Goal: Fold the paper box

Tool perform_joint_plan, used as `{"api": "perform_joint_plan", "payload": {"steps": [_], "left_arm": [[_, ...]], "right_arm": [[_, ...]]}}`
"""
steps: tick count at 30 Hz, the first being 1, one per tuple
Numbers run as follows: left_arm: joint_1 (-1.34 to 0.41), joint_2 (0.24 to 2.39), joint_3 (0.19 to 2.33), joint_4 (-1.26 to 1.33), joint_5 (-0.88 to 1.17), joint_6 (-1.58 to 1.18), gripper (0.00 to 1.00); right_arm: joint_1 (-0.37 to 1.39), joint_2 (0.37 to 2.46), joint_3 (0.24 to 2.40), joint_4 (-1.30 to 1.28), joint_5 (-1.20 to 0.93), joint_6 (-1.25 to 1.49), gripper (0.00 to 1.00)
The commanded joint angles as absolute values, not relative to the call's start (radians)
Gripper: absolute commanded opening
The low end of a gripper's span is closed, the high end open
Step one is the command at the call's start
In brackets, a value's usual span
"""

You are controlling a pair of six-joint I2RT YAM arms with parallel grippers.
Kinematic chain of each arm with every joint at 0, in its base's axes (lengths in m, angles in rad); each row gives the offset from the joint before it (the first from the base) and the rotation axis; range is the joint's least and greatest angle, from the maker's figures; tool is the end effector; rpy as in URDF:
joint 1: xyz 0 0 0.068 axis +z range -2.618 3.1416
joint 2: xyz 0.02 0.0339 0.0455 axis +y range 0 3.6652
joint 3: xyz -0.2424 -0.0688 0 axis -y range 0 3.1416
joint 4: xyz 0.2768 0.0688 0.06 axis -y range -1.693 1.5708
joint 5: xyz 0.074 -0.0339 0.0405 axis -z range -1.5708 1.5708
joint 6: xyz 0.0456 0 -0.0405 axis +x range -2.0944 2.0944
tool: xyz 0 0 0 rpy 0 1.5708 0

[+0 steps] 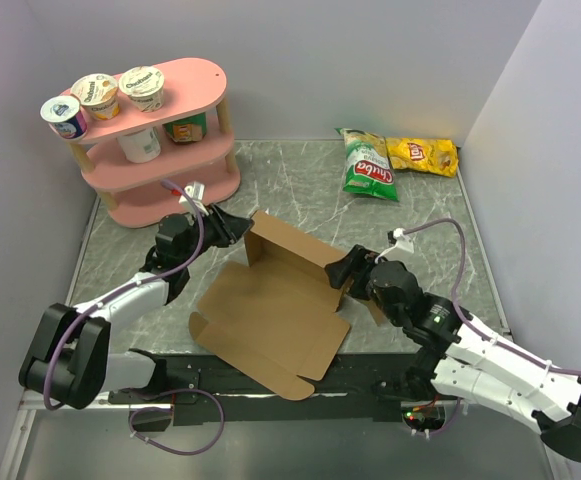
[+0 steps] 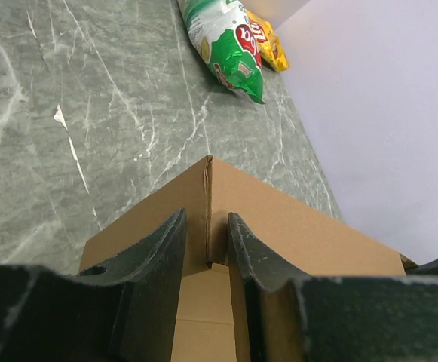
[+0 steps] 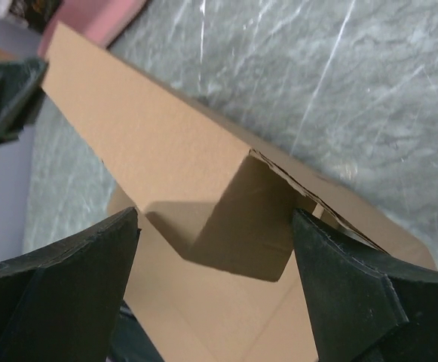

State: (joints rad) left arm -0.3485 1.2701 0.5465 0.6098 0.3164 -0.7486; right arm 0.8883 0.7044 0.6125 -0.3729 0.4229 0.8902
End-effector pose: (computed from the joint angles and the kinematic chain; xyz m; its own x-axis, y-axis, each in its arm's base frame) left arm 0.2884 -0.1199 0.1934 -0.4968 -0.5077 -0.7039 0.3780 0.6035 -0.7021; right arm 0.1531 0.1587 0.2530 -0.5480 0.4494 -0.7055 -0.0799 0.8114 0.5790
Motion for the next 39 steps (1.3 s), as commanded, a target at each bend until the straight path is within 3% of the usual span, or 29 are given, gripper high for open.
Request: {"api": "perform_joint_plan", "payload": {"steps": [1, 11, 23, 29, 31, 35, 39], "left_arm": [[-0.345, 1.270, 0.508, 0.471, 0.299, -0.710, 0.33], [-0.347, 1.236, 0.474, 0.494, 0.302, -0.732, 0.33], [-0.347, 1.203, 0.448, 0.508, 0.298, -0.755, 0.33], [-0.347, 1.170, 0.451, 0.477, 0.227, -0.761, 0.32], [-0.347, 1.158, 0.460, 0.443, 0.192, -0.762, 0.31], [-0.347, 1.149, 0.485, 0.394, 0.121, -0.756, 0.31], [-0.347, 1.166, 0.534, 0.351, 0.069, -0.742, 0.32]], "right_arm": [[0.867, 0.724, 0.597, -0.199, 0.474, 0.911, 0.88], [0.853, 0.802, 0.595, -0.031, 0.460, 0.975, 0.85], [0.833, 0.857, 0.578, 0.104, 0.474, 1.042, 0.68], [0.801, 0.943, 0.636, 0.130, 0.440, 0.950, 0.66], [0.772, 0.962, 0.669, 0.123, 0.410, 0.895, 0.69], [0.695, 0.945, 0.713, 0.046, 0.318, 0.781, 0.90], [0.687, 0.823, 0.723, -0.072, 0.327, 0.618, 0.98]]}}
